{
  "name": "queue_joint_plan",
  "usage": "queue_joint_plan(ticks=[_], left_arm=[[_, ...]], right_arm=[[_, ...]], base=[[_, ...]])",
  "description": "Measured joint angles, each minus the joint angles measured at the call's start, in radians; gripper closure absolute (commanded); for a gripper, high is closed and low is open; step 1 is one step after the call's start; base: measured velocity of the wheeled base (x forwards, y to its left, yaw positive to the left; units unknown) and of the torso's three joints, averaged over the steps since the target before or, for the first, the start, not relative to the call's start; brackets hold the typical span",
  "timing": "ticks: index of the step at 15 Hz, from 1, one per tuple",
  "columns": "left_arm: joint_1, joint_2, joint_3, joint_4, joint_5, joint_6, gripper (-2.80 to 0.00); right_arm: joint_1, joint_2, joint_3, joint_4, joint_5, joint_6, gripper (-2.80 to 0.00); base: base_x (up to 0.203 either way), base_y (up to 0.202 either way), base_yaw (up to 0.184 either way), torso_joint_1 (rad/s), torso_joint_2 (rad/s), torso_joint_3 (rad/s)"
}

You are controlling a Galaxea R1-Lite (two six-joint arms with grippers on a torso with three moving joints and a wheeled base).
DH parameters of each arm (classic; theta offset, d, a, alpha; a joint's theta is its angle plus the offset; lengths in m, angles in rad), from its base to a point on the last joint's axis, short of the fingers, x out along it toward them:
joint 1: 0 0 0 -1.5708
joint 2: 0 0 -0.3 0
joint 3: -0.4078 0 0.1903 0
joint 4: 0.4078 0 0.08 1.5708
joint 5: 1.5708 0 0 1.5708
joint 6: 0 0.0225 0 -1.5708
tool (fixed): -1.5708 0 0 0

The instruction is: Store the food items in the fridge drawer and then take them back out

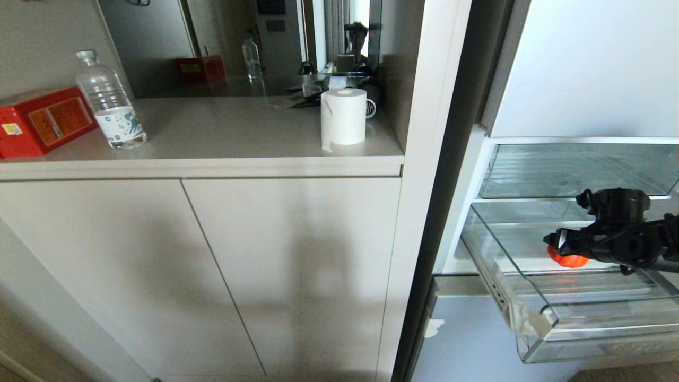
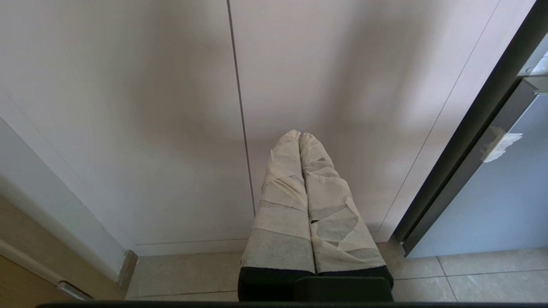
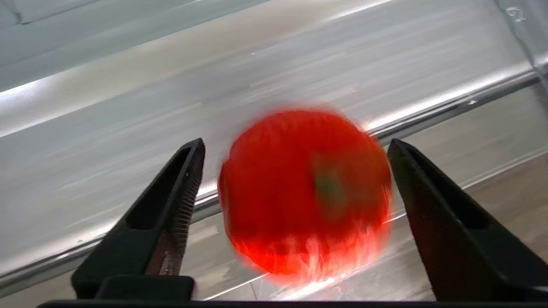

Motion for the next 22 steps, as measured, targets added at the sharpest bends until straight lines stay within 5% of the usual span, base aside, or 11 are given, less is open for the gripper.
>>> queue_joint_plan(ticks=[7, 8, 22], left_arm=[[0.000, 0.000, 0.000, 0.000, 0.000, 0.000, 0.00], [0.000, 0.000, 0.000, 0.000, 0.000, 0.000, 0.00], [0.000, 0.000, 0.000, 0.000, 0.000, 0.000, 0.00]], right_arm=[[0.001, -0.130, 0.054, 0.017, -0.006, 0.000, -2.80], [0.002, -0.177, 0.086, 0.021, -0.004, -0.002, 0.00], [0.006, -0.965, 0.636, 0.055, 0.023, -0.005, 0.00]], base=[[0.000, 0.000, 0.000, 0.000, 0.00, 0.000], [0.000, 0.000, 0.000, 0.000, 0.00, 0.000], [0.000, 0.000, 0.000, 0.000, 0.00, 0.000]])
